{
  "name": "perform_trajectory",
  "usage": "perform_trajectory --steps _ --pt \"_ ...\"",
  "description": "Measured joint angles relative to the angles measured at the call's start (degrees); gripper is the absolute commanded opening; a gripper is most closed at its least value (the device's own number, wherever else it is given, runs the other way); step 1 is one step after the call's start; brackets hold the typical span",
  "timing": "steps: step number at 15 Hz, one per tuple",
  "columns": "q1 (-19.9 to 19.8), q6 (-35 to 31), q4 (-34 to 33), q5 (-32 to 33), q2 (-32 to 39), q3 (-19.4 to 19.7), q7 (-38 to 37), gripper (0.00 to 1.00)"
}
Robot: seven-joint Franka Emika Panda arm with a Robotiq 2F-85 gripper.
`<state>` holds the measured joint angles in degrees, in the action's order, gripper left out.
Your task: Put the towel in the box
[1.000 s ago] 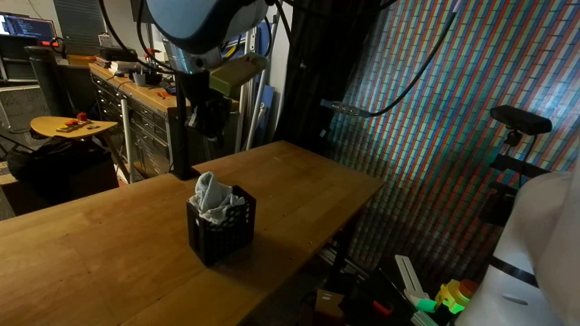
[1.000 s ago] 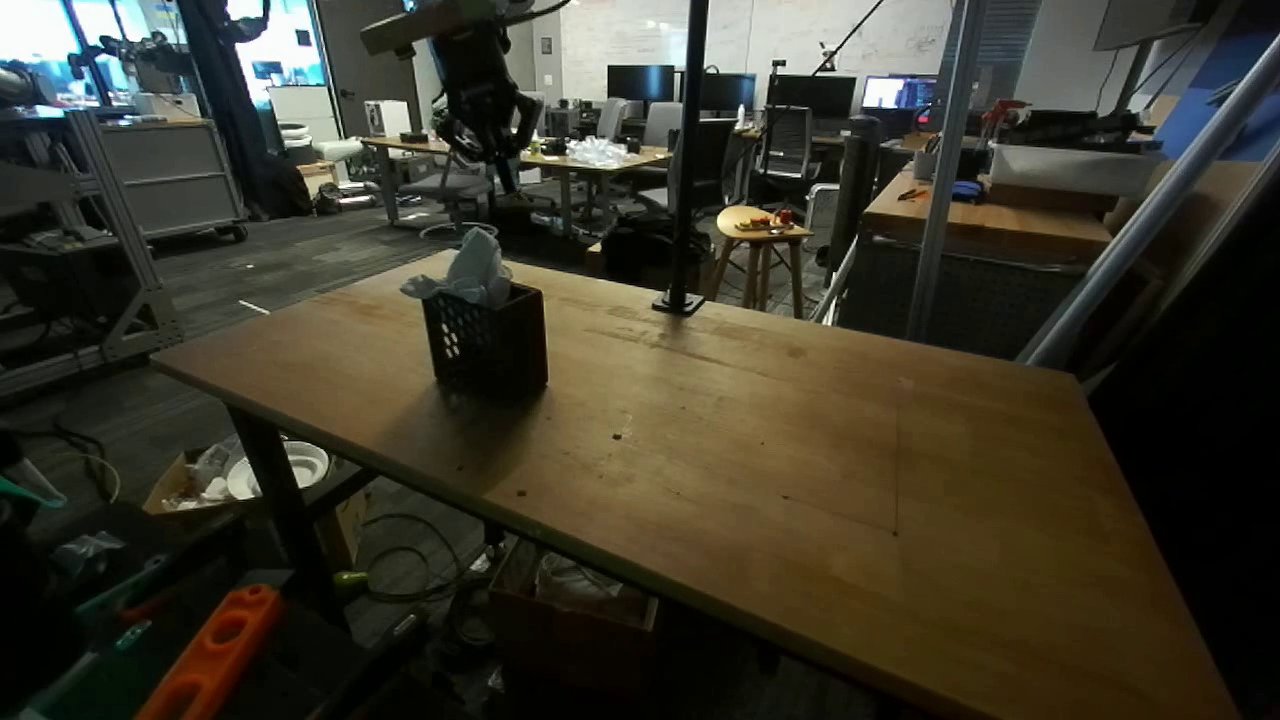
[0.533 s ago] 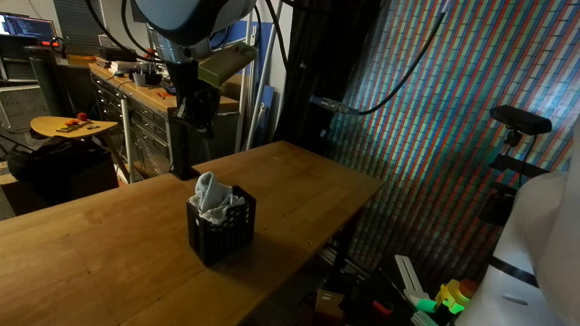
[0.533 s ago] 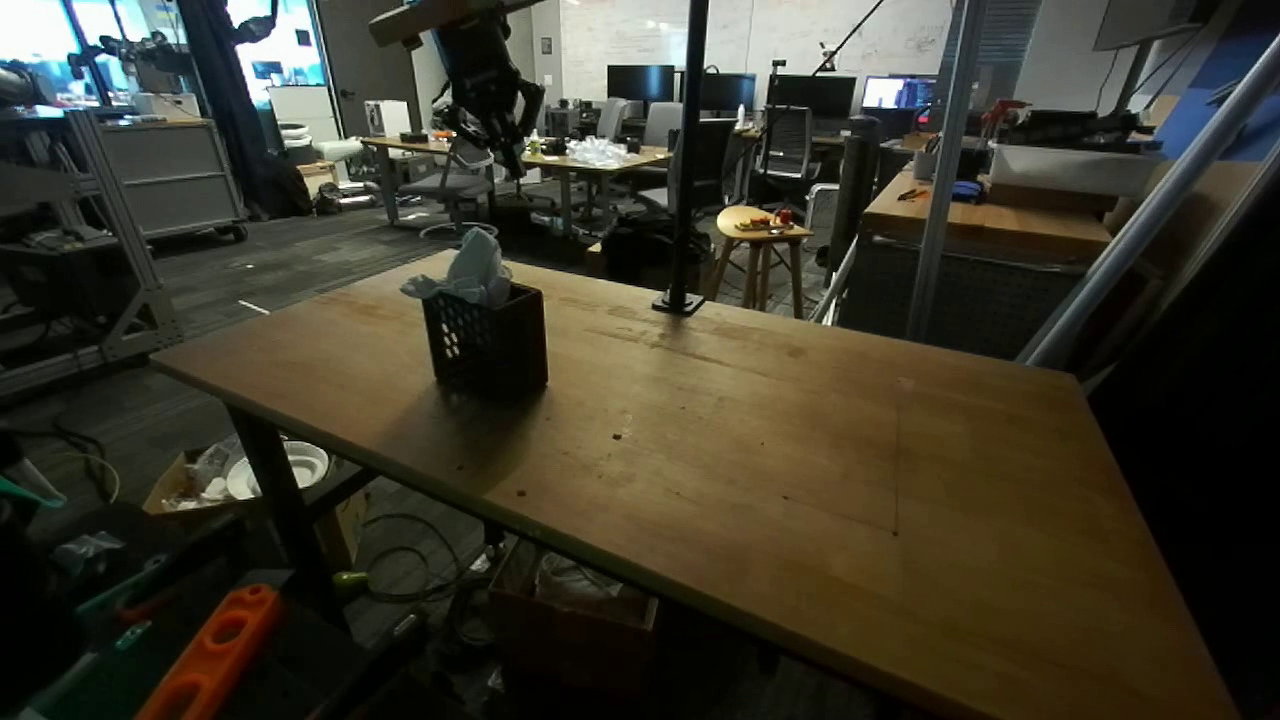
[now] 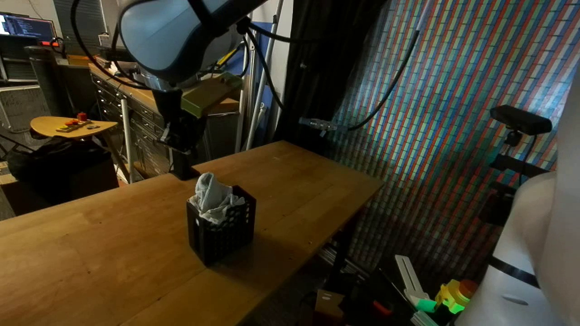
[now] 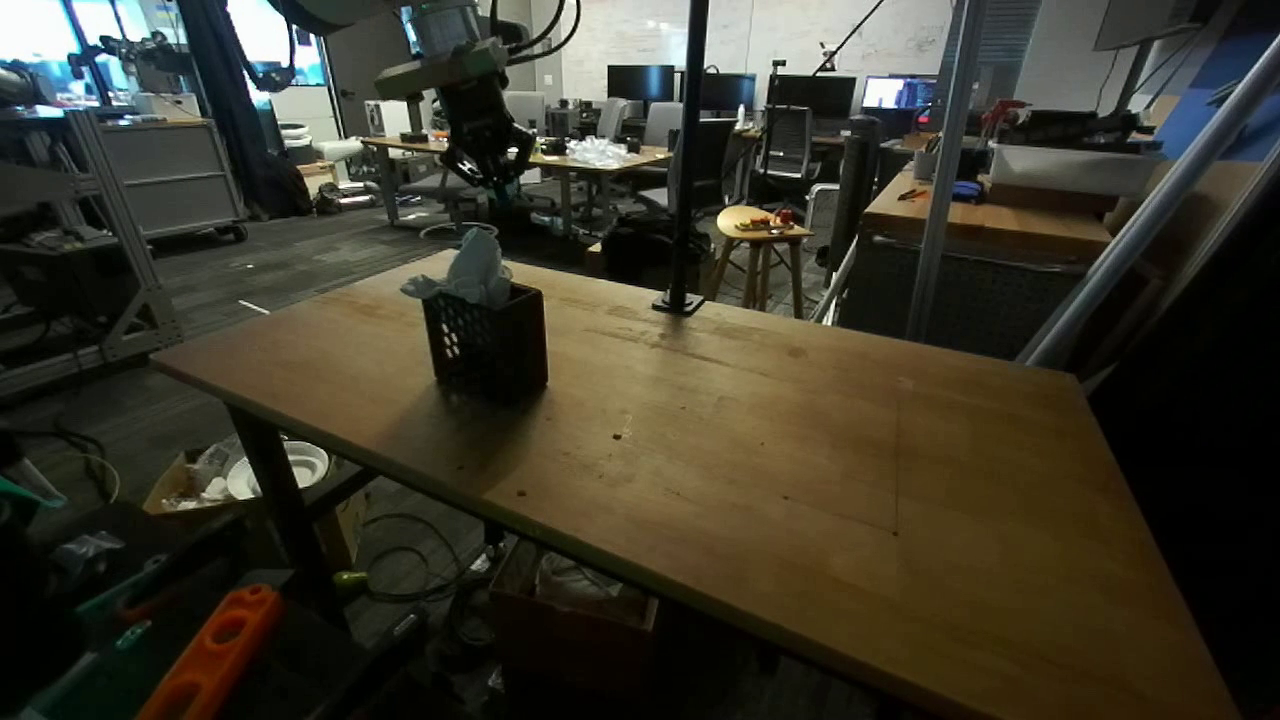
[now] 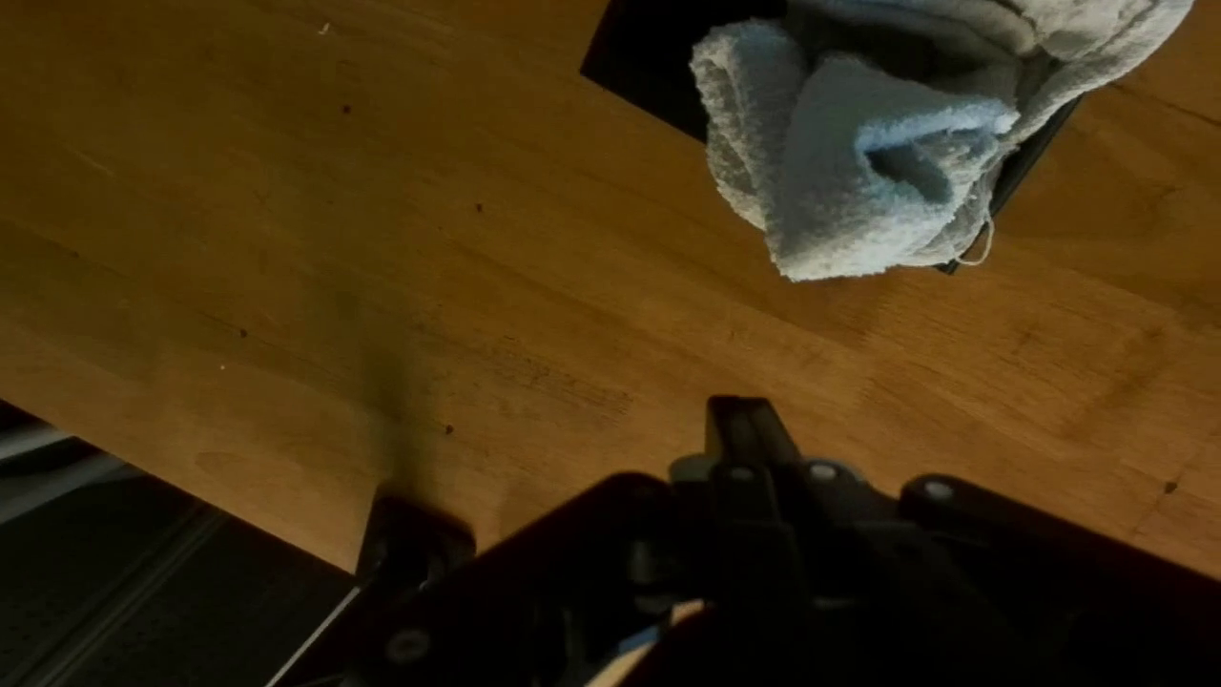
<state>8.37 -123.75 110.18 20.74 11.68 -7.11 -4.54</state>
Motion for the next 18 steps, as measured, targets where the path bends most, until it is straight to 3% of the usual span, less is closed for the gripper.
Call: perform_trajectory --steps 8,18 --pt "0.47 -4.64 6.40 -2.17 -0.67 0.00 -5.33 0.03" --pt "0.74 -5.92 14.66 -2.17 -6.41 0.00 -9.42 0.03"
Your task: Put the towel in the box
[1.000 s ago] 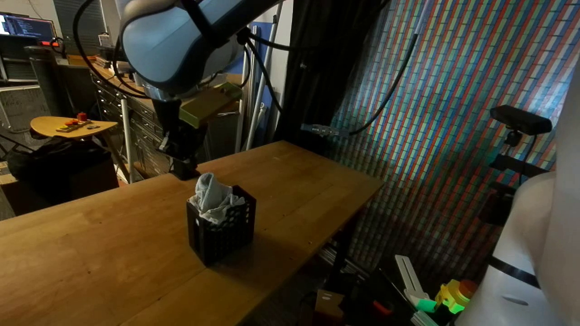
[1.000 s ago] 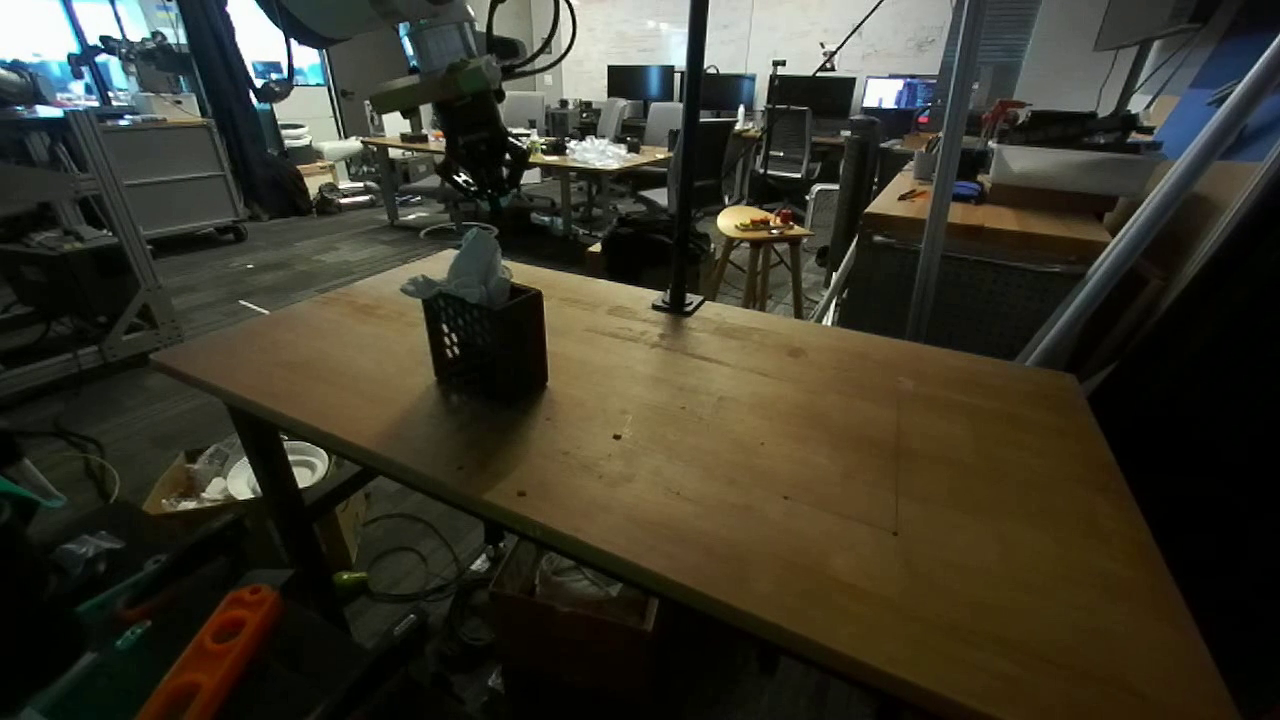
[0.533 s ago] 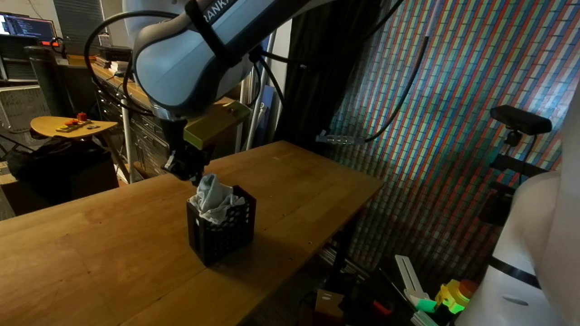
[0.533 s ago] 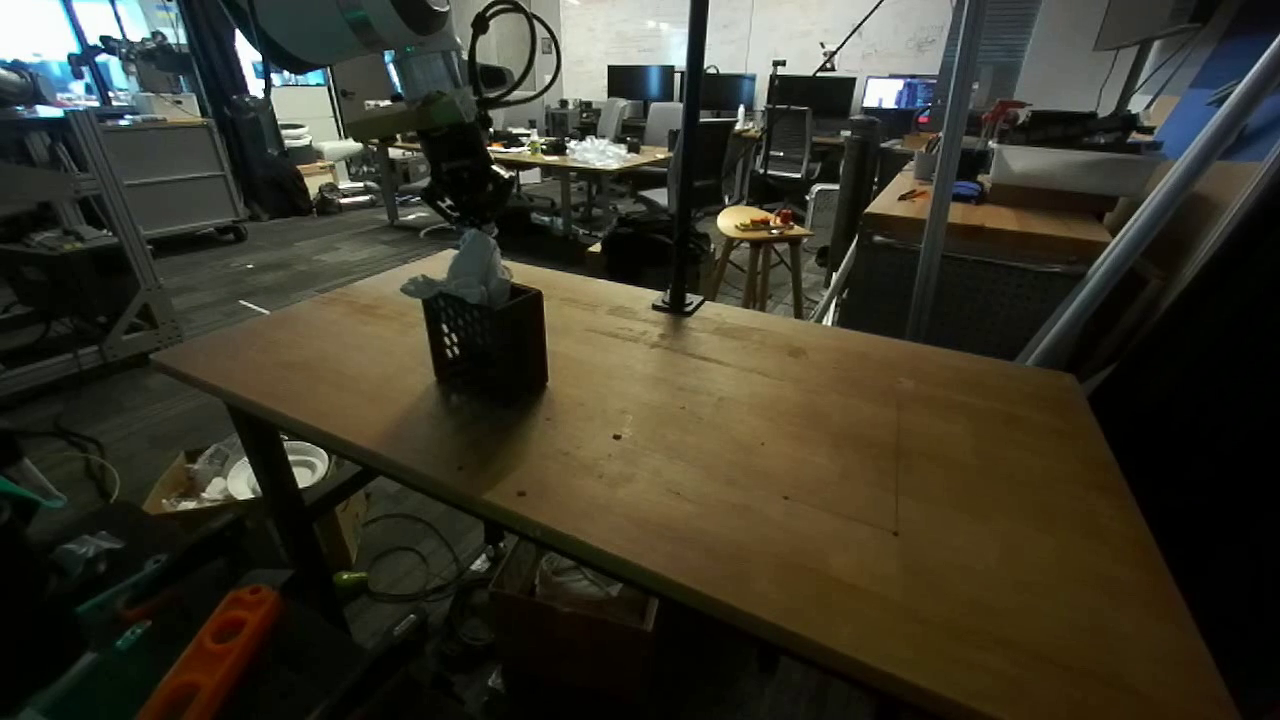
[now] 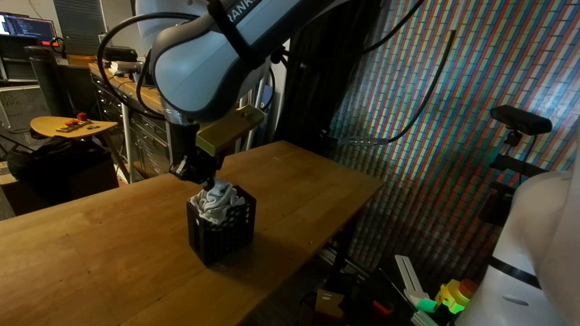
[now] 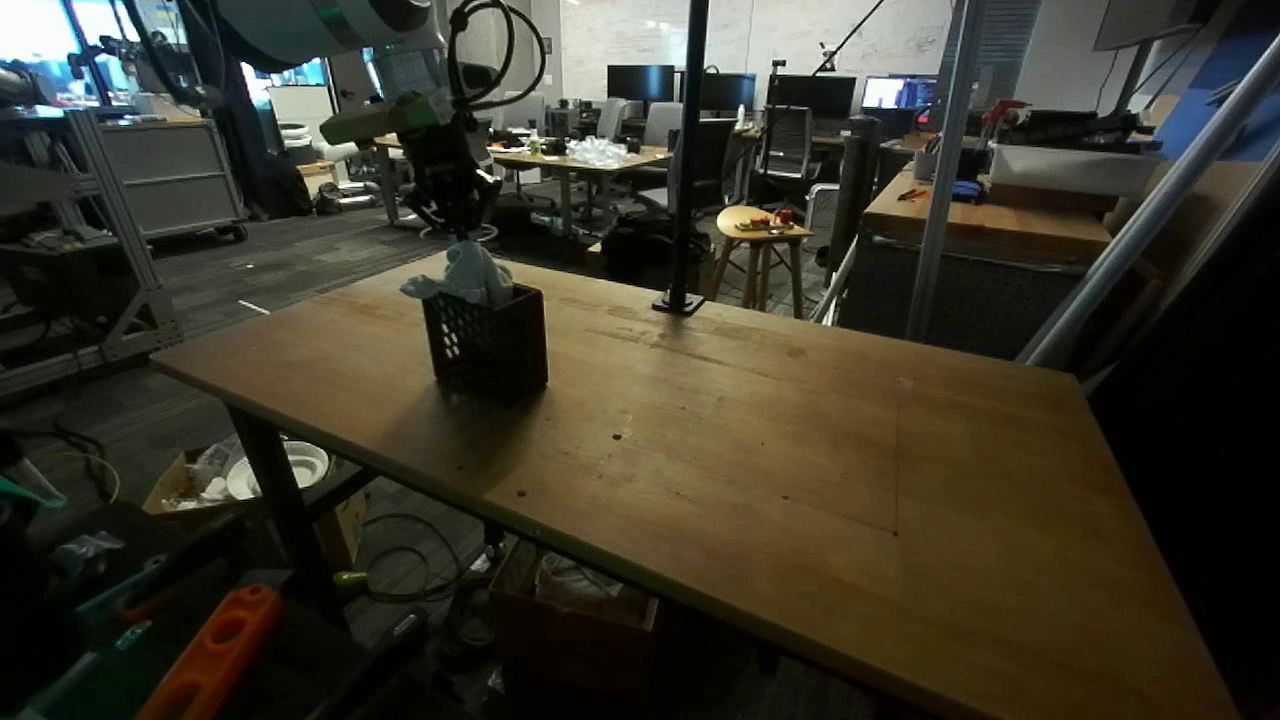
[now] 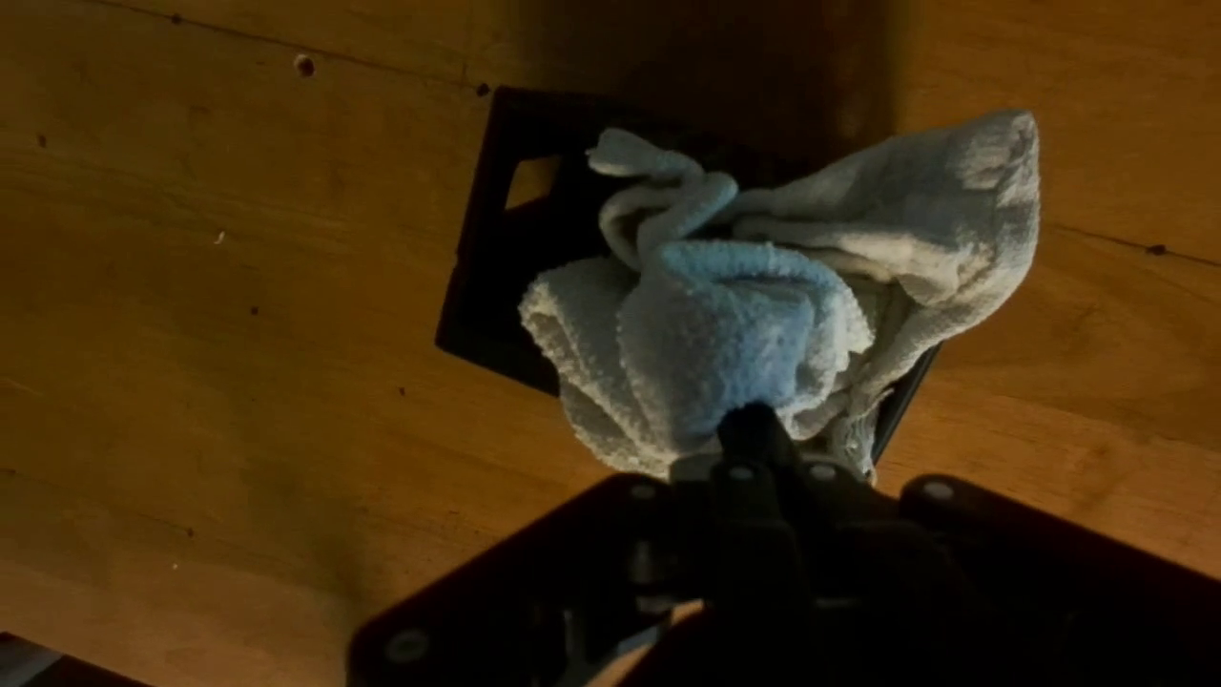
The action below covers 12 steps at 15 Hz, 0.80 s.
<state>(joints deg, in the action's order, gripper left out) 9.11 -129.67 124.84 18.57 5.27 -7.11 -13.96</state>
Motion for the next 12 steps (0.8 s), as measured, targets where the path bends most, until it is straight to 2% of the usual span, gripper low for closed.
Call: perform_trajectory --steps 12 --pt "-0.19 -1.72 3.87 -0.19 -0.70 0.11 -0.34 0.03"
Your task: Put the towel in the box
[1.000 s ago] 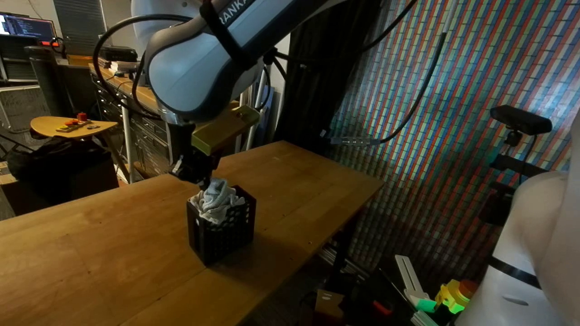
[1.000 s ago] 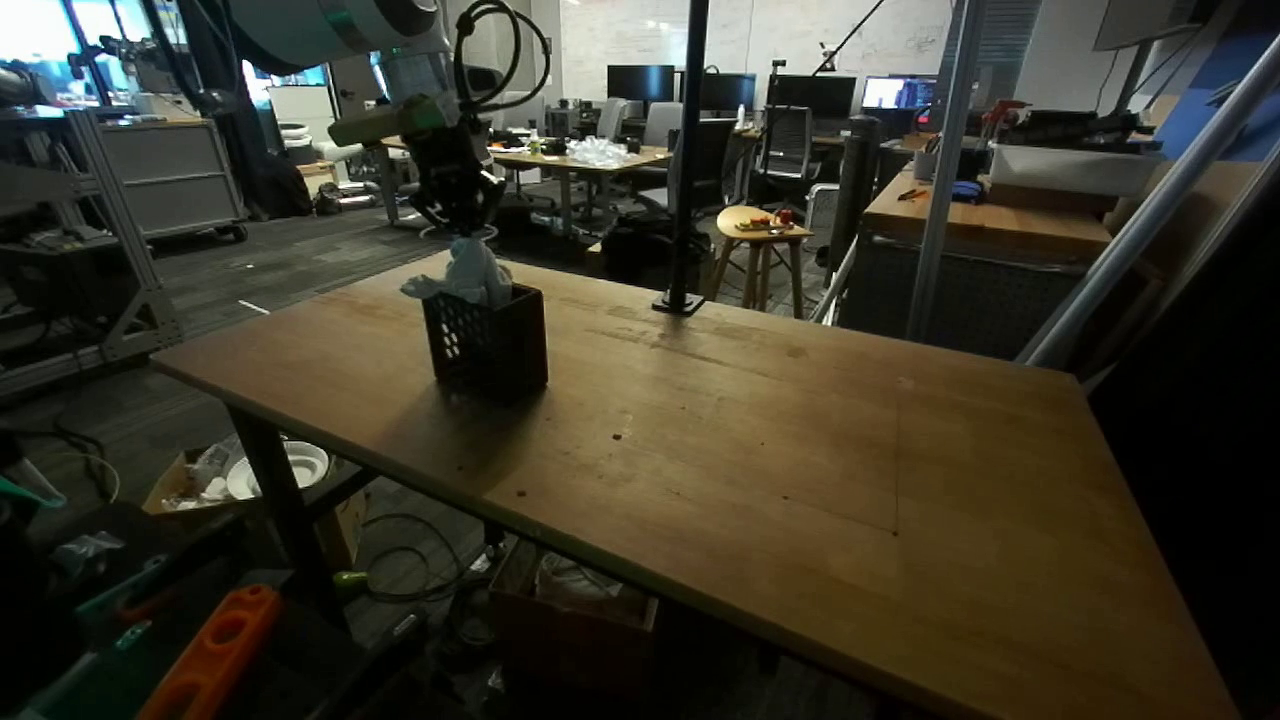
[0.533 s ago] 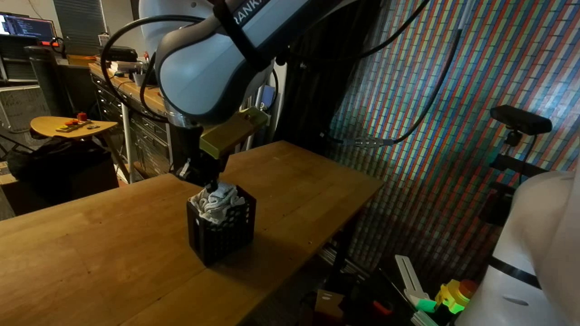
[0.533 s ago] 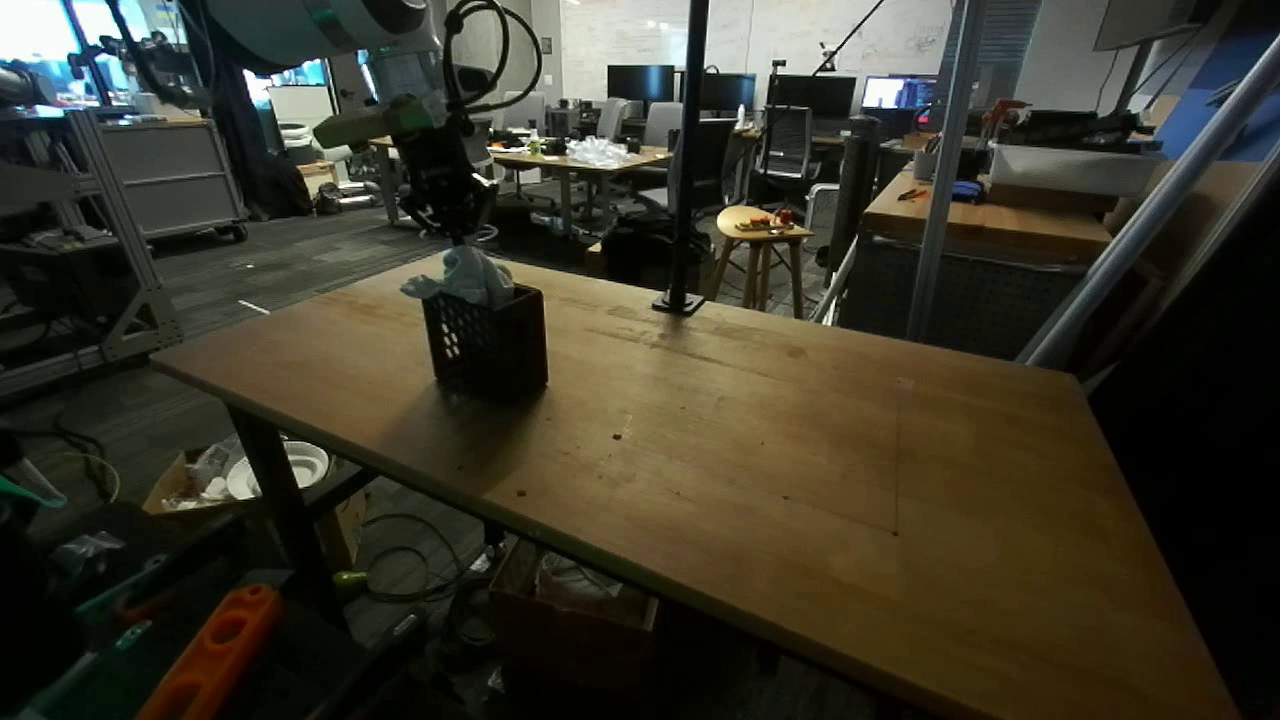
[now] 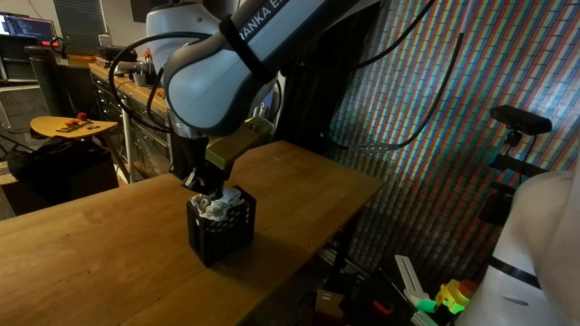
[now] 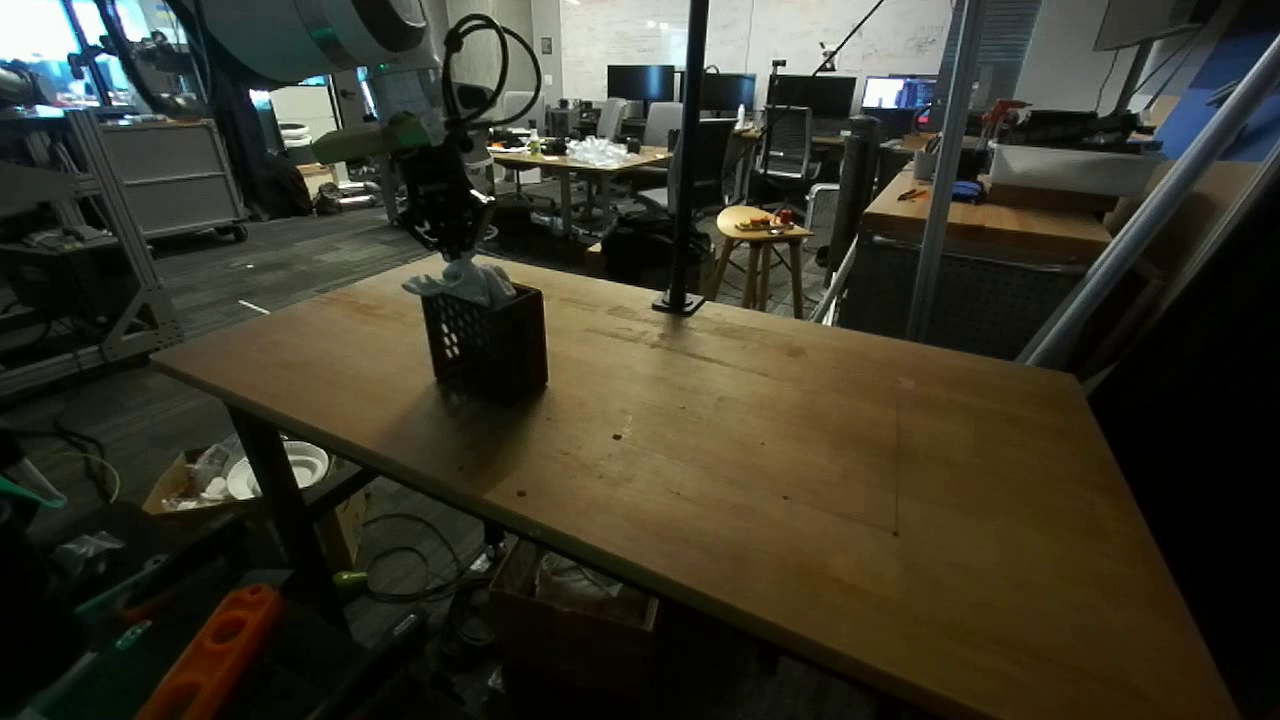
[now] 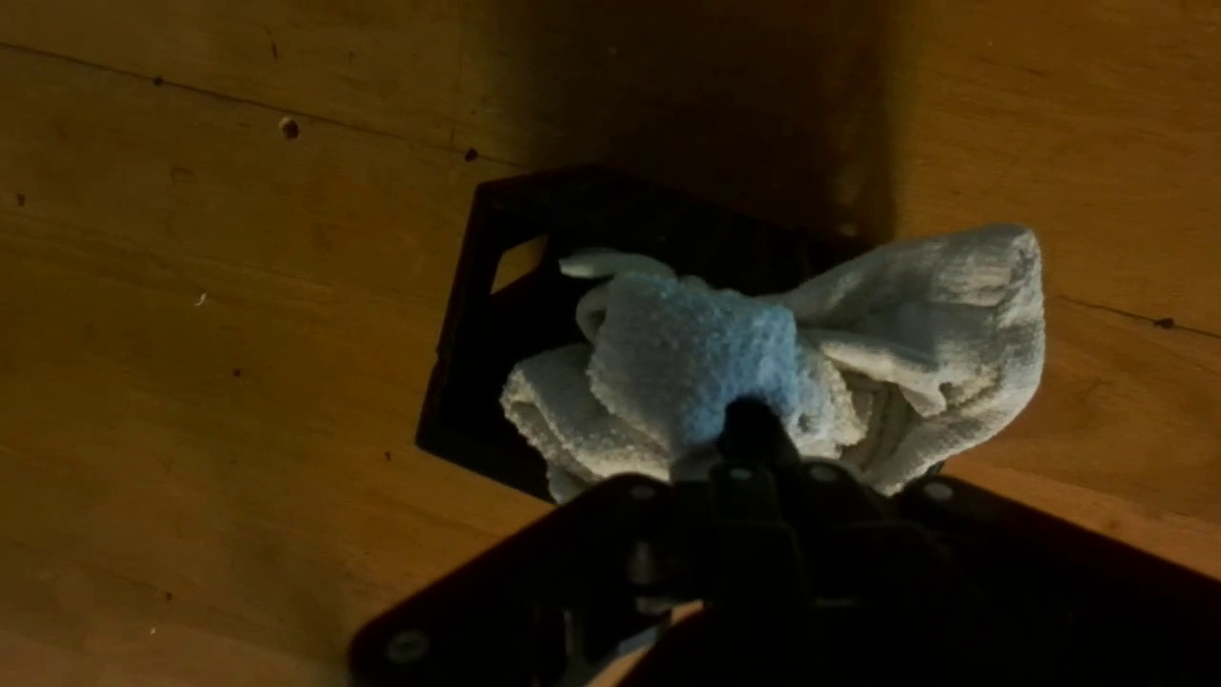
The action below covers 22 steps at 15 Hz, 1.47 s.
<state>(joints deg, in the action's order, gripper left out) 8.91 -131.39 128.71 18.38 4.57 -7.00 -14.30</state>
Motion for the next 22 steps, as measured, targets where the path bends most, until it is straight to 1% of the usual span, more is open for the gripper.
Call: perform_trajectory --steps 5,7,11,14,17,22 --pt "-1.09 -3.91 1.25 -3.06 2.32 0.70 2.23 0.03" --pt "-1.74 -5.93 1.33 -5.51 4.42 0.96 4.34 0.03" --pt "-3.05 -9.71 1.10 -12.44 9.42 1.00 10.55 0.03" --pt "-3.78 -10.06 0.40 -17.57 10.39 0.53 15.18 0.03" --pt "-4.13 -10.03 0.18 -21.00 10.64 0.27 18.34 0.03" --pt "-4.04 -9.76 -0.15 -21.64 10.80 0.12 19.45 0.03"
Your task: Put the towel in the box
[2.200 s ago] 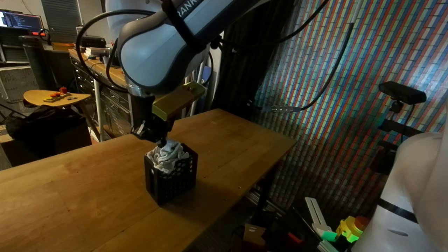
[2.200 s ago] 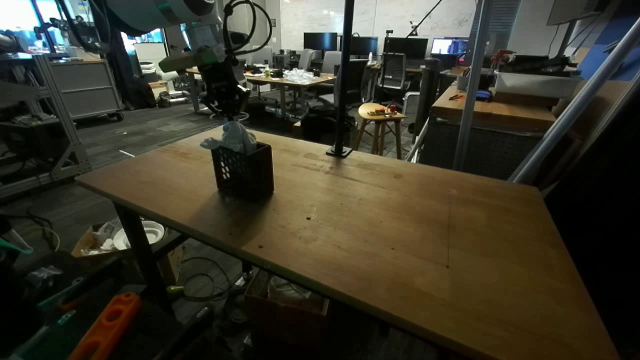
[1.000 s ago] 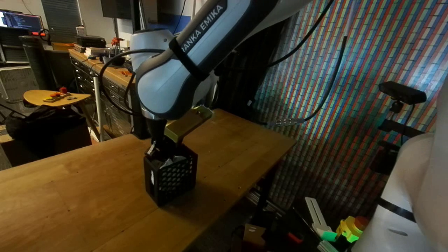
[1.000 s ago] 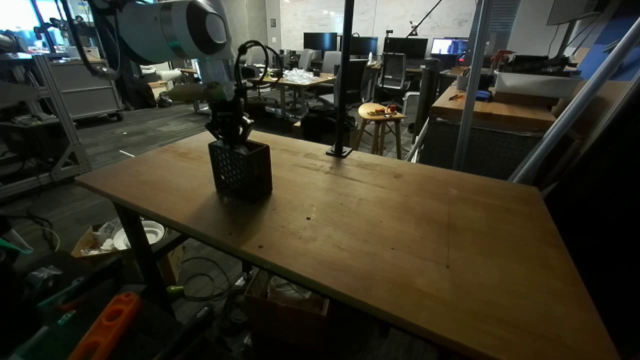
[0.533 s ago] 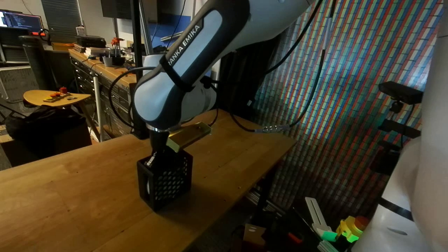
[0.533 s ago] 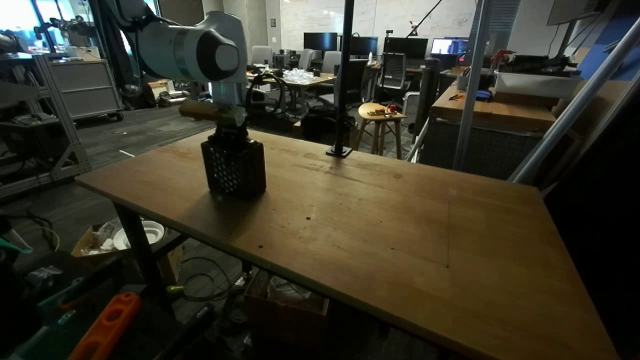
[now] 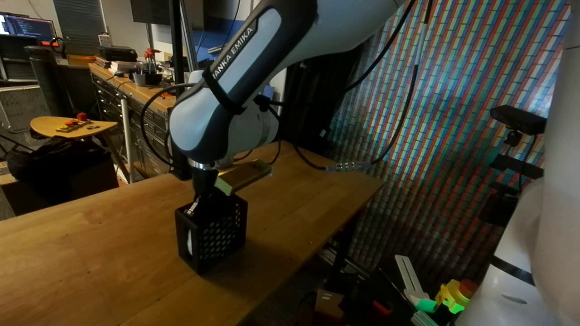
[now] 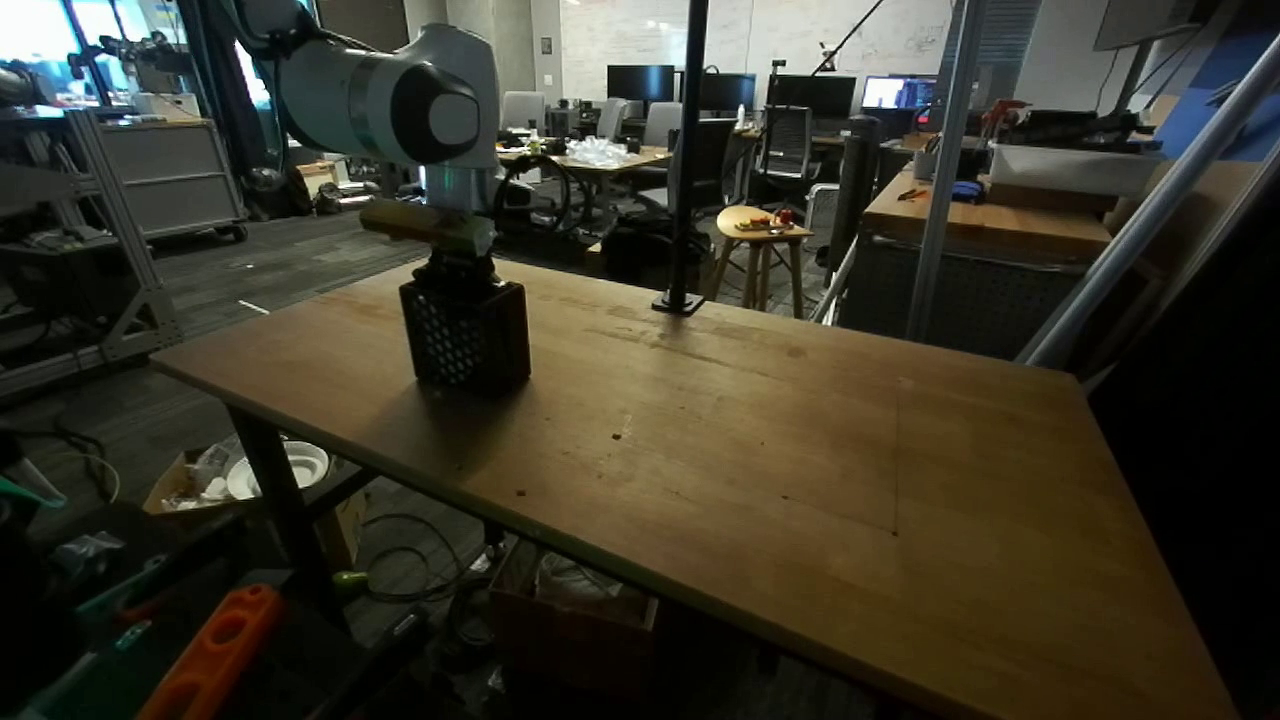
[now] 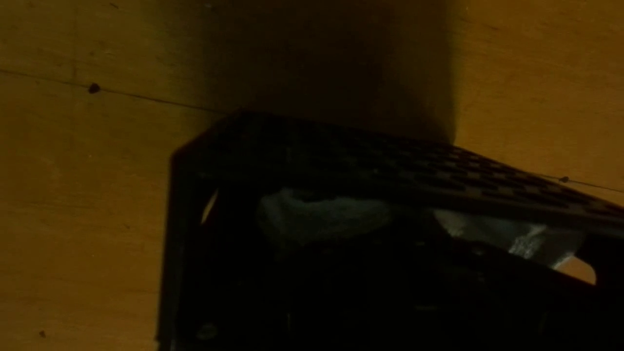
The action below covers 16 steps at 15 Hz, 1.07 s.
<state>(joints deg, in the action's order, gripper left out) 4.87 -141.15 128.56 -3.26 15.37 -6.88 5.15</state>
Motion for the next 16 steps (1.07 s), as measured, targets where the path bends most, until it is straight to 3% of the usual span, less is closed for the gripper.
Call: perform_trajectory --steps 4,11,16 --pt "0.96 1.74 -1.10 3.36 -0.44 0.03 -0.78 0.03" --pt "2.91 12.86 -5.73 15.52 -6.26 0.40 -6.29 0.03" --pt "4.28 16.81 -7.98 18.15 -8.64 -0.31 -8.45 0.03"
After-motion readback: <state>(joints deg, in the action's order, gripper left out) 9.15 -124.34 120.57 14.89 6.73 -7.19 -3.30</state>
